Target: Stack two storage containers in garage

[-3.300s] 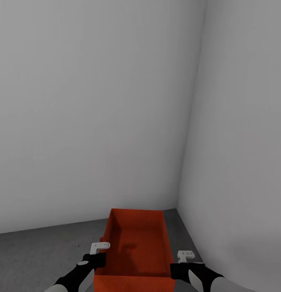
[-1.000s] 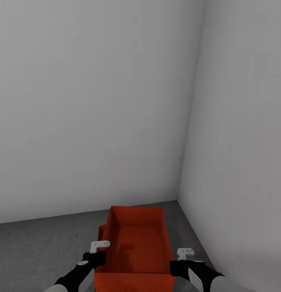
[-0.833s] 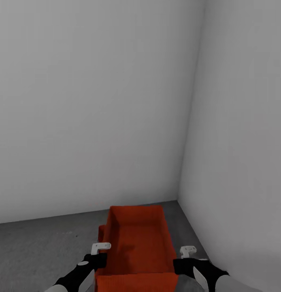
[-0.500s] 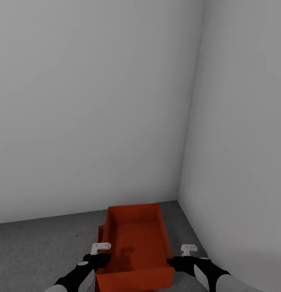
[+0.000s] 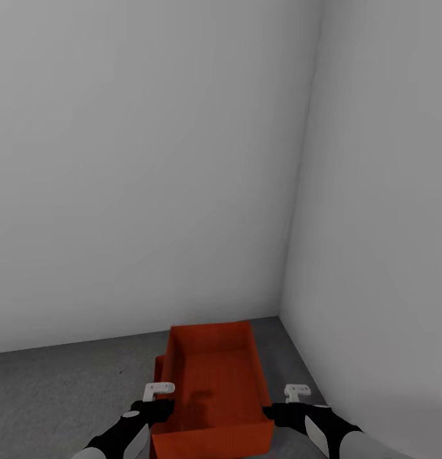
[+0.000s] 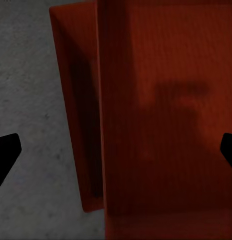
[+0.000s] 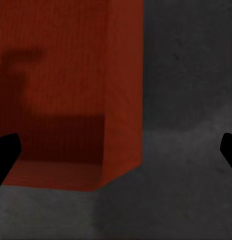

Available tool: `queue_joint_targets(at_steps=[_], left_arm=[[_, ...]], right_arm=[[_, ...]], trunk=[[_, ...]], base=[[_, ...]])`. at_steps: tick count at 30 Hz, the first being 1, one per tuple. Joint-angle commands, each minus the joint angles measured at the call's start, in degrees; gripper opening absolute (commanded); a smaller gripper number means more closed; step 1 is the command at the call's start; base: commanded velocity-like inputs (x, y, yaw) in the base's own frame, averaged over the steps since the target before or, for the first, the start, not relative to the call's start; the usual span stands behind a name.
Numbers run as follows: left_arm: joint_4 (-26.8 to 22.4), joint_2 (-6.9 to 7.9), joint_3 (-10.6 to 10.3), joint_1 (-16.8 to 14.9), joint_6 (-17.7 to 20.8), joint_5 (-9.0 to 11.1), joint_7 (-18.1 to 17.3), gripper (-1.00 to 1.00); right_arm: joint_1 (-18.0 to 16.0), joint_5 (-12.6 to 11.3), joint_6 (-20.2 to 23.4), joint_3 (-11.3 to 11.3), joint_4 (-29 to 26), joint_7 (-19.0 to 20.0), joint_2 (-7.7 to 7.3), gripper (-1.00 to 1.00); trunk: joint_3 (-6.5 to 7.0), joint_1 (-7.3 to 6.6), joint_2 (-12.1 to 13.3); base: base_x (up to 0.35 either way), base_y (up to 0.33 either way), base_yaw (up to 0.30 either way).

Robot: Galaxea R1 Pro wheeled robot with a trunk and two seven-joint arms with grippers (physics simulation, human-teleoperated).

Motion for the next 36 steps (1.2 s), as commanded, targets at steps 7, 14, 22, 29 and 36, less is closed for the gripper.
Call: queue_joint_targets(at_steps=[7,14,22,29,36], left_arm=[[-0.05,0.02,-0.49,-0.02,0.2,0.5,0.33,1.0],[-0.05,0.02,-0.49,-0.02,0.21,0.48,0.33,1.0],[-0.05,0.02,-0.48,-0.02,0.21,0.44,0.33,1.0],[-0.05,0.02,-0.44,-0.02,0.19,0.45,0.42,1.0],[-0.05,0.02,-0.41,-0.02,0.14,0.49,0.49,1.0]], right_arm=[[0.0,0.13,0.39,-0.34,-0.12,0.18,0.01,1.0],[0.0,0.16,0.35,-0.29,-0.12,0.18,0.01,1.0],[0.0,0.21,0.15,-0.28,-0.12,0.1,0.01,1.0],[0.0,0.22,0.06,-0.28,-0.12,-0.1,0.01,1.0],[0.02,0.23,-0.03,-0.27,-0.06,-0.28,0.01,1.0]], trunk=[[1.2,-1.55,2.8],[2.46,-3.09,5.61],[3.9,-4.85,8.81],[5.15,-6.39,11.62],[6.41,-7.92,14.43]], base=[[0.0,0.0,0.0],[0.0,0.0,0.0],[0.0,0.0,0.0],[0.0,0.0,0.0],[0.0,0.0,0.0]])
